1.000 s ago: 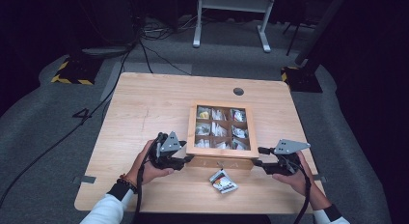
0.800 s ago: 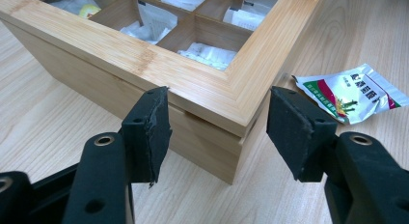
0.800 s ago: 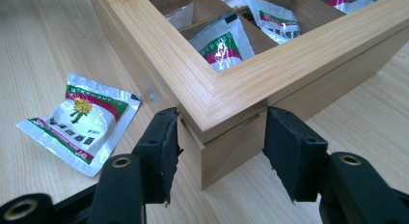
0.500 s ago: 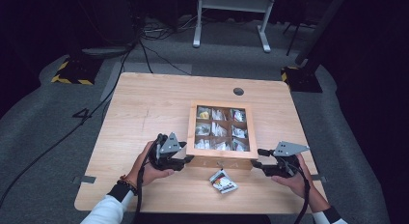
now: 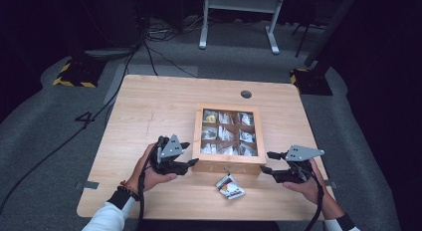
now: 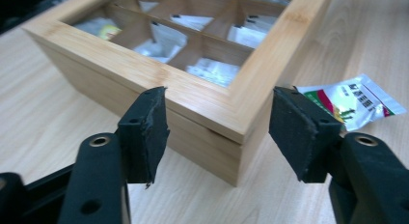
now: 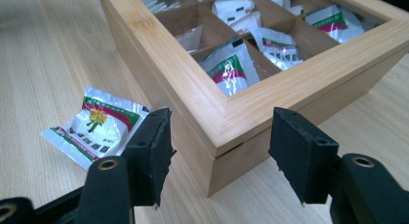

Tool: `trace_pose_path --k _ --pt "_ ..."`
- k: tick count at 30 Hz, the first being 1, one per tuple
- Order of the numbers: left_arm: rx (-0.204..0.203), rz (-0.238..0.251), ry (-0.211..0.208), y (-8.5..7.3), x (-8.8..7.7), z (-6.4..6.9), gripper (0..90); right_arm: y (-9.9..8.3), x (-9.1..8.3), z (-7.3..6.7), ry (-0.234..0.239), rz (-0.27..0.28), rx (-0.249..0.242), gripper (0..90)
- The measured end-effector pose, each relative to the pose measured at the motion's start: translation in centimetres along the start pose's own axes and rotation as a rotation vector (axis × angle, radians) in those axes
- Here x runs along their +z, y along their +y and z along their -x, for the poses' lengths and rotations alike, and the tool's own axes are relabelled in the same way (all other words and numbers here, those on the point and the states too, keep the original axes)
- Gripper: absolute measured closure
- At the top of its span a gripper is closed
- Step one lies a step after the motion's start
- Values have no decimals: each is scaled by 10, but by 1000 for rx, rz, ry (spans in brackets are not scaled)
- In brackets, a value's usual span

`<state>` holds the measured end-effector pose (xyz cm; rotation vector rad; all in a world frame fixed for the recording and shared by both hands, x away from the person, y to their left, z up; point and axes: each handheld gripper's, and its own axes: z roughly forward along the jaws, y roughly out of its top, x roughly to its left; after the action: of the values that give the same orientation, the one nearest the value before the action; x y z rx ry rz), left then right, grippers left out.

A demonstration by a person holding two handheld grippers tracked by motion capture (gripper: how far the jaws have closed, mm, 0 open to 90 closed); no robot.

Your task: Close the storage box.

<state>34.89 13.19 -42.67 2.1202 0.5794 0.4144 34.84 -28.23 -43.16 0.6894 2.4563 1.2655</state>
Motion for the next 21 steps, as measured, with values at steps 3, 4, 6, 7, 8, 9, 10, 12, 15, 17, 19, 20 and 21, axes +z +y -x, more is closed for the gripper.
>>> trace_pose_path --k 3,4,6,7,8,9,10,12,15,17,19,20,21 --pt "0 6 36 -1 -7 -3 357 2 -4 1 -10 10 -4 397" --pt "-2 4 50 -2 -10 -4 350 3 -5 2 -17 13 -4 395" --pt "-3 -7 79 -4 -14 -7 315 3 -8 5 -30 21 -5 387" --pt "-6 -10 94 -5 -16 -9 306 4 -10 6 -42 24 -7 381" --pt "-9 -7 103 -7 -19 -11 299 4 -12 8 -53 25 -6 375" --pt "-18 -6 111 -9 -21 -13 287 3 -13 9 -58 29 -5 372" --pt "-24 -10 123 -10 -23 -15 280 3 -15 11 -63 29 -4 368" --pt "-29 -22 141 -13 -28 -19 248 3 -18 13 -79 27 -5 359" --pt "-46 -19 173 -19 -35 -25 207 1 -20 17 -120 18 -7 328" --pt "-60 -25 205 -25 -38 -29 201 -1 -21 20 -144 5 -7 318" --pt "-66 -45 224 -31 -40 -34 197 -4 -21 23 -179 -24 -26 314" --pt "-62 -60 235 -35 -40 -35 190 -7 -21 25 -185 -32 -24 312" --pt "-55 -77 246 -38 -40 -36 186 -9 -20 26 -185 -36 -15 312"
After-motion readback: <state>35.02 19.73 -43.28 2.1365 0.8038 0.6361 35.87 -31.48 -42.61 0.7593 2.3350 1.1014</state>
